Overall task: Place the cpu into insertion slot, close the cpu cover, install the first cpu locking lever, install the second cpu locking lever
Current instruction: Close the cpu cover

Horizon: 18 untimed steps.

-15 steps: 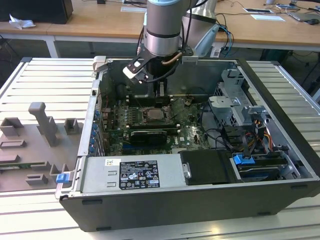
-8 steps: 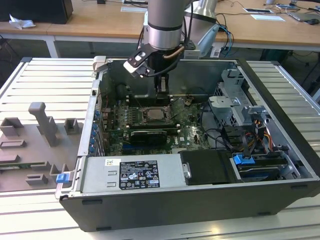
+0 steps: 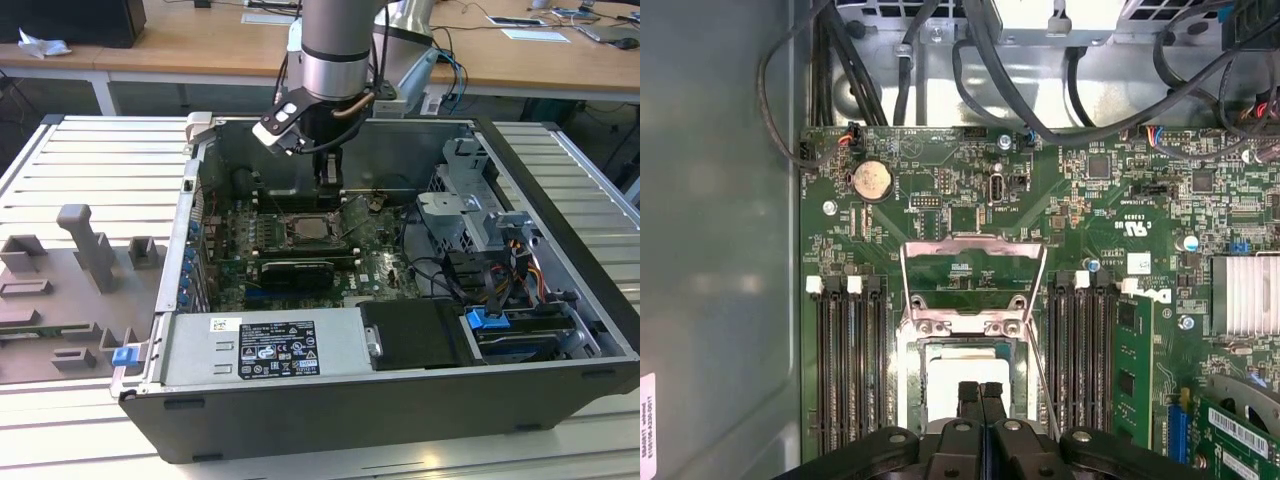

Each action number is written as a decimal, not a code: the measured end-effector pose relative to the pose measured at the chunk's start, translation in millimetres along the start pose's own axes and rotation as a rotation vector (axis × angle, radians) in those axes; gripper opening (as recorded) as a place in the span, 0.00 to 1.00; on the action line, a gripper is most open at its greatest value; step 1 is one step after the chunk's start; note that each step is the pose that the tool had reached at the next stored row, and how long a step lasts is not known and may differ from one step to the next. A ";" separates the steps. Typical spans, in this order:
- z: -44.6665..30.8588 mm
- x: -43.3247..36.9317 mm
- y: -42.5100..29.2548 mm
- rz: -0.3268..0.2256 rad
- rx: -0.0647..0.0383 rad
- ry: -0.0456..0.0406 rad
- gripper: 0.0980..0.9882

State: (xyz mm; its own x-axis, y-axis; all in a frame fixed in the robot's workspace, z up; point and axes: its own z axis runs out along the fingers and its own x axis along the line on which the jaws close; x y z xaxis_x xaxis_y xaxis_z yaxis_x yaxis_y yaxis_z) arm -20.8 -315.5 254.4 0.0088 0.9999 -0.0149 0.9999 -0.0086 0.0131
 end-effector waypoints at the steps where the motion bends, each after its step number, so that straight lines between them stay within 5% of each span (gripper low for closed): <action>1: 0.0 0.0 0.4 0.000 0.000 0.0000 0.01; 10: -0.6 0.1 4.4 0.000 0.000 -0.0002 0.01; 18: -24.8 -0.3 4.8 0.000 0.000 -0.0002 0.01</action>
State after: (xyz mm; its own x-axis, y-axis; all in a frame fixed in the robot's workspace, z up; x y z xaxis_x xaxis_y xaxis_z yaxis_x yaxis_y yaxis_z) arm -16.3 -315.5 279.2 0.0089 0.9998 -0.0151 0.9999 -0.0087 0.0131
